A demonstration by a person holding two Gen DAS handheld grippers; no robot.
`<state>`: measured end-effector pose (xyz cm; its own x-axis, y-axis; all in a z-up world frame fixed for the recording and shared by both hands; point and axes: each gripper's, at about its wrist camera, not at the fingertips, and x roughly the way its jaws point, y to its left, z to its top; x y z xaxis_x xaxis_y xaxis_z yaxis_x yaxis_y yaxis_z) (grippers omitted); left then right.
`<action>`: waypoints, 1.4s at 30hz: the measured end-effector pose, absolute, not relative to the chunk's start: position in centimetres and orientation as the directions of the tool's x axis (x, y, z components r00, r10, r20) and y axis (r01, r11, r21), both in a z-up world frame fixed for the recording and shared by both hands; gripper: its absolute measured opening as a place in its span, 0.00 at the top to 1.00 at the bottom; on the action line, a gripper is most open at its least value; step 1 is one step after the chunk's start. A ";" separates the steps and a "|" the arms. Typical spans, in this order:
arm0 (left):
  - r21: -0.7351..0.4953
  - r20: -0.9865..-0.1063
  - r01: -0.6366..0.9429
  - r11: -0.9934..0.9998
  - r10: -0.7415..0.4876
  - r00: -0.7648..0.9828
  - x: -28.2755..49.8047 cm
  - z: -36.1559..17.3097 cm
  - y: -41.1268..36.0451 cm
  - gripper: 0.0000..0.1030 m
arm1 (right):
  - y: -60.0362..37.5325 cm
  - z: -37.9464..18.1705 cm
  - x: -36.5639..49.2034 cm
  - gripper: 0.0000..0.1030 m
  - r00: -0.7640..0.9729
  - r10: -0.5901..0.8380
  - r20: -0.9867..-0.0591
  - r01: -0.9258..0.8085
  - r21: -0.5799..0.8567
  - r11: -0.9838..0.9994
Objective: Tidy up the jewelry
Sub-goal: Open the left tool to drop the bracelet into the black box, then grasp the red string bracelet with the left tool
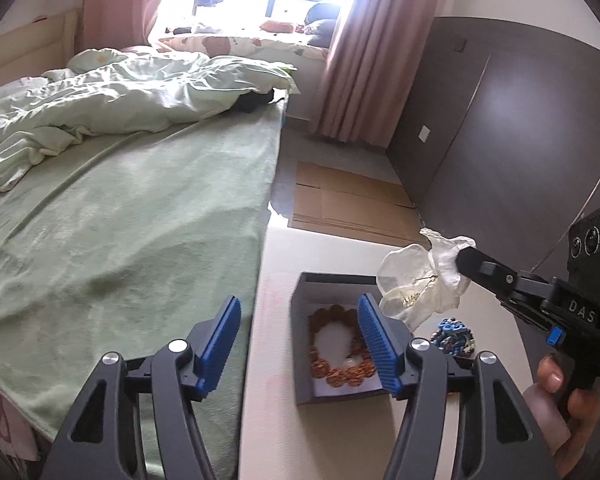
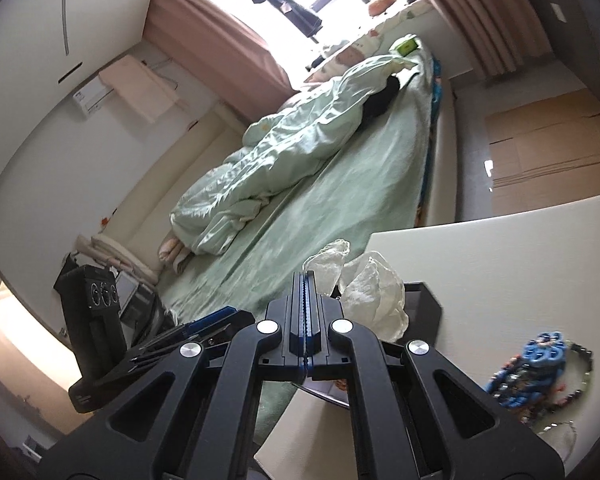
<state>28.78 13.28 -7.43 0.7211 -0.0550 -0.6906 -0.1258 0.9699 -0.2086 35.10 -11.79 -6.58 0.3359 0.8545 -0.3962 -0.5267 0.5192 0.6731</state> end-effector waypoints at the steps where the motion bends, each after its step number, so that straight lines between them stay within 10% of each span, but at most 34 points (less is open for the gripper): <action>1: -0.209 -0.691 -0.134 0.969 -0.049 0.721 28.5 -7.5 13.7 0.38 | -11.3 -6.6 35.0 0.98 0.325 0.857 -0.399 -0.534 0.671 0.515; 4: -0.206 -0.689 -0.158 0.966 -0.028 0.724 27.8 -7.4 14.5 0.30 | -9.6 -7.2 34.9 0.96 0.292 0.845 -0.448 -0.532 0.658 0.533; 8: -0.212 -0.701 -0.180 0.961 -0.021 0.713 27.5 -7.5 14.9 0.25 | -9.8 -8.4 35.2 0.31 0.306 0.795 -0.524 -0.455 0.652 0.606; 9: -0.212 -0.699 -0.179 0.961 -0.021 0.714 27.5 -7.4 14.9 0.23 | -10.4 -8.1 35.1 0.29 0.338 0.786 -0.518 -0.452 0.643 0.618; 42: -0.228 -0.685 -0.020 0.973 -0.145 0.714 25.9 -7.0 3.5 0.22 | -23.6 -11.3 28.5 0.29 0.457 0.550 -0.699 -0.217 0.512 0.831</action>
<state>25.85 3.50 -6.96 0.7143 -0.1454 -0.6846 -0.0203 0.9735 -0.2279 28.50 -23.60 -11.34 0.4566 0.5504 -0.6990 -0.2170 0.8308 0.5125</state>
